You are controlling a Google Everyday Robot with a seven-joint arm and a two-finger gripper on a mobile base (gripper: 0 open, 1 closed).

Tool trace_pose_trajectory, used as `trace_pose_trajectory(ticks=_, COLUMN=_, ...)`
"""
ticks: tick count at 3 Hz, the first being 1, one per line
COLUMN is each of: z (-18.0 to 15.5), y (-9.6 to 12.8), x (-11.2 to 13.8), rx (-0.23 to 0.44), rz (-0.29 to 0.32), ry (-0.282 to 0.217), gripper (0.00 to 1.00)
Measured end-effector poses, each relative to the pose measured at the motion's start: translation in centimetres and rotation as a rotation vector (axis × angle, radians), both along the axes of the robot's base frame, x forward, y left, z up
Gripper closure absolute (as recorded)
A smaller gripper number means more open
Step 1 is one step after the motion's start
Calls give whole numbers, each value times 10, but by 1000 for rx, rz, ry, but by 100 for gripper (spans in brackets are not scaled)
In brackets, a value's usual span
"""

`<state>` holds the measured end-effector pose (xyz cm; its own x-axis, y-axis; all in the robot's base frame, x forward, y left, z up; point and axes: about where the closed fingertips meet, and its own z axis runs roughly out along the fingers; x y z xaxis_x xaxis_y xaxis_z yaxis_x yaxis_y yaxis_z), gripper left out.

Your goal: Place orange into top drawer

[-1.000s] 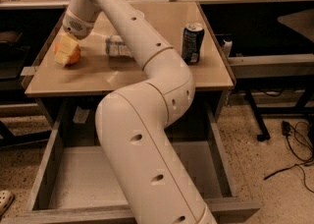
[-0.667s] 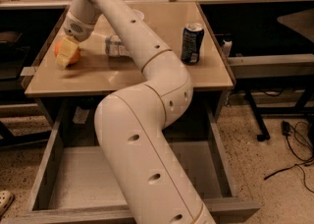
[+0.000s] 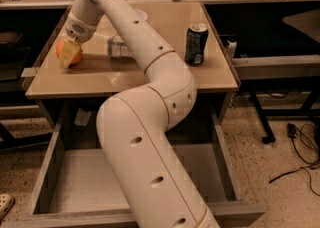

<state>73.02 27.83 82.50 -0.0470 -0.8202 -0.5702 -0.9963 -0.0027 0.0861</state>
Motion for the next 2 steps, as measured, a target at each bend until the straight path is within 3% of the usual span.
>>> trace_pose_trajectory(ticks=1, z=0, y=0, x=0, rx=1, rz=0, ry=0, gripper=89)
trace_pose_trajectory(ticks=2, z=3, y=7, x=1, rx=22, rz=12, ry=-15, gripper=100)
